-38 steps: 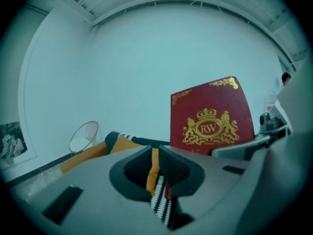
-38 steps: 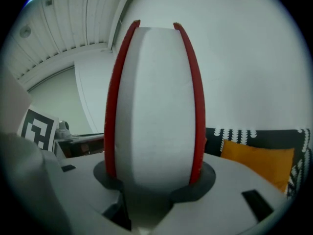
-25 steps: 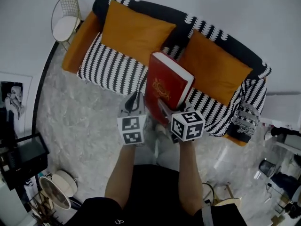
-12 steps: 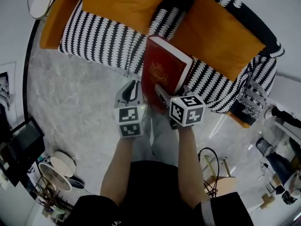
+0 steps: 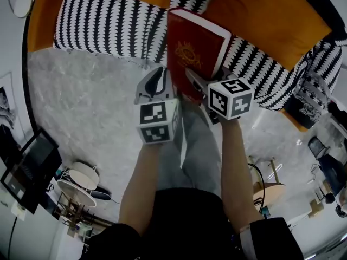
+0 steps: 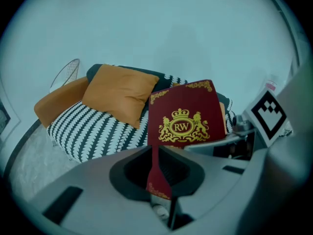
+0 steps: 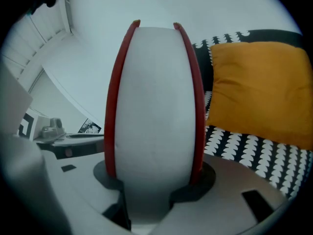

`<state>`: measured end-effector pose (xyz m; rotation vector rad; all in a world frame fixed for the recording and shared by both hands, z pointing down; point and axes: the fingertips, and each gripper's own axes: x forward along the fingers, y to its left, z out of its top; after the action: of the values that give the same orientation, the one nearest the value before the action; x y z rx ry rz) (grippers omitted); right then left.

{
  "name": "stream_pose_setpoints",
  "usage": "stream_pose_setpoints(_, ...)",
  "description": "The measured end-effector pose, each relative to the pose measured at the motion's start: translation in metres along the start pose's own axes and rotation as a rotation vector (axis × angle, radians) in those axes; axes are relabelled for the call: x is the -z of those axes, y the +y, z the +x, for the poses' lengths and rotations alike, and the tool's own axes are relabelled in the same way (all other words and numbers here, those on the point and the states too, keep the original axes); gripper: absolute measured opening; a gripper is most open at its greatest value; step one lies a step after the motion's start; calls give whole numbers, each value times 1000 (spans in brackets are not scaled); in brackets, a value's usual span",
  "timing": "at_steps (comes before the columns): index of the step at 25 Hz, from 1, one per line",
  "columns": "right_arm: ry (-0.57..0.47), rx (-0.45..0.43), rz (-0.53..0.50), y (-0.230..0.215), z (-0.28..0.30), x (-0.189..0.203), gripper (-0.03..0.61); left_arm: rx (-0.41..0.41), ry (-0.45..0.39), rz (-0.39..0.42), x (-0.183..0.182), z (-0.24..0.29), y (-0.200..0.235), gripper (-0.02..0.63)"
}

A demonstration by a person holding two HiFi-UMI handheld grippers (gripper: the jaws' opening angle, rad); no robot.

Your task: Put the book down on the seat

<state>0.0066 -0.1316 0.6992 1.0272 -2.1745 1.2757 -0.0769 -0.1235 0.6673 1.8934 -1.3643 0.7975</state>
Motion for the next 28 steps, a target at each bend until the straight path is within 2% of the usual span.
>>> stream_pose_setpoints(6,5,-30,63,-34,42,12,235,17,36,-48,19,31,-5,49)
stream_pose_setpoints(12,5,-46,90,-45,78,18,235,45,79,-106,48,34,-7,49)
stream_pose_setpoints(15,5,-56,87,-56,90,6,235,46,90,-99,43,42,-5,49)
stream_pose_setpoints(19,-6,-75,142,-74,102,9,235,59,96,-108,44,46,-6,49)
stream_pose_setpoints(23,-9,-103,205,-81,112,24,238,77,118,-83,66,48,-3,49)
stream_pose_setpoints(28,-60,-88,282,-108,114,14,262,95,128,-69,66,54,-7,49)
